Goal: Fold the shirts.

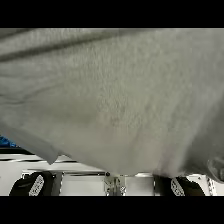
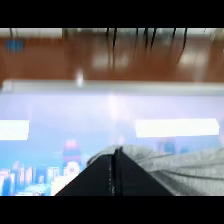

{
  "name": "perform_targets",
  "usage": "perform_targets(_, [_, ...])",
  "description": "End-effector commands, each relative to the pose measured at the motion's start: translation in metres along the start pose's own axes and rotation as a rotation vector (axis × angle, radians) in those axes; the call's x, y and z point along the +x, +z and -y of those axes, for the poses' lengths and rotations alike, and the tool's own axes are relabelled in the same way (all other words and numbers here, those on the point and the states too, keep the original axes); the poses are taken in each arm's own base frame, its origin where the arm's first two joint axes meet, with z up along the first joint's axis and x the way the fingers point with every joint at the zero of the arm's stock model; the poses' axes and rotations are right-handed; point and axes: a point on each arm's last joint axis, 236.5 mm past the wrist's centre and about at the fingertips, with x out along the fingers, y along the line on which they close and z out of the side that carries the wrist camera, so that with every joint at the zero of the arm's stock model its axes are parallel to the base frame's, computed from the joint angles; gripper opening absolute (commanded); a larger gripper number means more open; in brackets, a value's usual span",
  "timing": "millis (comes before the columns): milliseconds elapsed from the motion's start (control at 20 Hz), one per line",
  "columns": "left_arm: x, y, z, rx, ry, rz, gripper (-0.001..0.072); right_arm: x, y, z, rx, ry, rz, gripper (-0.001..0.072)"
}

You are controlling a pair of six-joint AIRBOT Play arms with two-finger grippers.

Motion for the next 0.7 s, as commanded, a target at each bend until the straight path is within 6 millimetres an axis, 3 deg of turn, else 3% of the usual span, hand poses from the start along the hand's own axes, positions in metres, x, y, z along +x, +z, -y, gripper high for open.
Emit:
perform_targets(0, [0.073,-0.066,-0.028,-0.074,0.024,-0.193,0.0036,0.098,-0.079,0.027,0.321,0.085,-0.039,0.0058])
perform_targets(50, [0.098,-0.09,-0.036,-0.101,0.027,-0.249,0.0037,0.122,-0.118,0.036,0.384,0.088,-0.099,0.0058])
perform_targets(150, [0.142,-0.144,-0.05,-0.154,0.031,-0.383,0.0036,0.16,-0.219,0.052,0.481,0.085,-0.282,0.0058])
perform_targets(300, [0.195,-0.23,-0.064,-0.229,0.037,-0.589,0.0037,0.18,-0.37,0.043,0.593,0.106,-0.587,0.0058])
perform_targets(400, [0.227,-0.278,-0.069,-0.294,0.028,-0.693,0.0037,0.185,-0.459,0.017,0.63,0.118,-0.747,0.0058])
perform_targets(500, [0.258,-0.308,-0.068,-0.371,0.007,-0.743,0.0037,0.183,-0.536,-0.018,0.643,0.134,-0.874,0.0058])
perform_targets(550, [0.272,-0.319,-0.066,-0.414,-0.003,-0.75,0.0037,0.179,-0.569,-0.039,0.661,0.15,-0.93,0.0059])
perform_targets(650, [0.297,-0.339,-0.059,-0.52,-0.031,-0.762,0.0037,0.169,-0.616,-0.075,0.676,0.184,-1.017,0.0059])
